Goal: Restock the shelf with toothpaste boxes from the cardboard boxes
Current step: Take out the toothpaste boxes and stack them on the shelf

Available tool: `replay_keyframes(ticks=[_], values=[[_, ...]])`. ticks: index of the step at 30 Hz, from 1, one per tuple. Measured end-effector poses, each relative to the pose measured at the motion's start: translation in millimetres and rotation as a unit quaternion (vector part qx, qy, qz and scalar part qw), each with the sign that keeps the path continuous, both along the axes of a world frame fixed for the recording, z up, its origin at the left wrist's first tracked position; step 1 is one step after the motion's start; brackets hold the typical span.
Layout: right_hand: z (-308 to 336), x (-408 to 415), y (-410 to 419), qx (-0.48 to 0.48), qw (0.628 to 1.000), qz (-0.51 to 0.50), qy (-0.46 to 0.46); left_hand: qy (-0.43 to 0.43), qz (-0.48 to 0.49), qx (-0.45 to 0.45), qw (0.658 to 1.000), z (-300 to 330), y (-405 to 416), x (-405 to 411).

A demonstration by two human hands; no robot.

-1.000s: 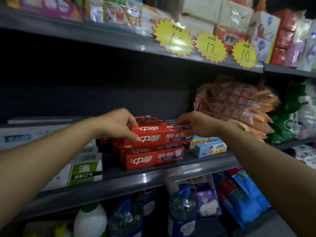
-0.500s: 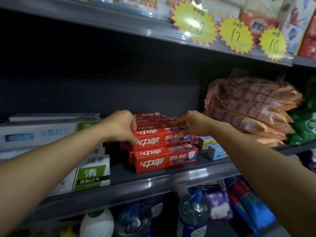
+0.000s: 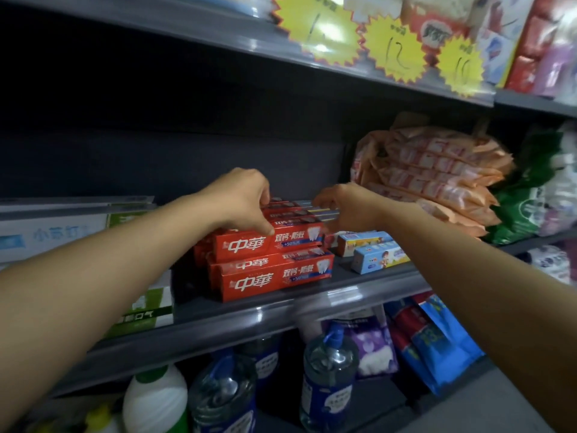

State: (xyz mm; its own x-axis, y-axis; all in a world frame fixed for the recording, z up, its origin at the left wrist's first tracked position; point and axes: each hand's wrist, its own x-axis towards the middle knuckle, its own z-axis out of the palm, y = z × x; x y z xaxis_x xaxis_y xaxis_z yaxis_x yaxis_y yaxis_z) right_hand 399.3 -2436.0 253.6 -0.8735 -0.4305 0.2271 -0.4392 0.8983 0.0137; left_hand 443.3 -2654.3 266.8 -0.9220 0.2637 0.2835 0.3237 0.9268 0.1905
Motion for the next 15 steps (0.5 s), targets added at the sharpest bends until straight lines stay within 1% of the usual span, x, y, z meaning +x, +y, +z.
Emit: replay_keyframes(ticks=[4,7,11,15], values=[[-1.8,24.9,36.3,0.025,0.999,-0.046,0.004,0.004,-0.052,-0.038,0.998,-6.1,54.5,6.5],[-14.7,57.4,71.7,0.048,0.995,-0.084,0.023,0.005,-0.095,-0.056,0.994,-22.2,97.7,11.7],[-50.1,100.5,124.2,0.067,0.989,-0.128,0.022,-0.002,-0.16,-0.066,0.985,-55.8,159.9,25.9],[-105.3,144.8,175.2,0.07,0.983,-0.17,-0.015,-0.046,-0.222,-0.067,0.972,-107.4,215.6,50.4]])
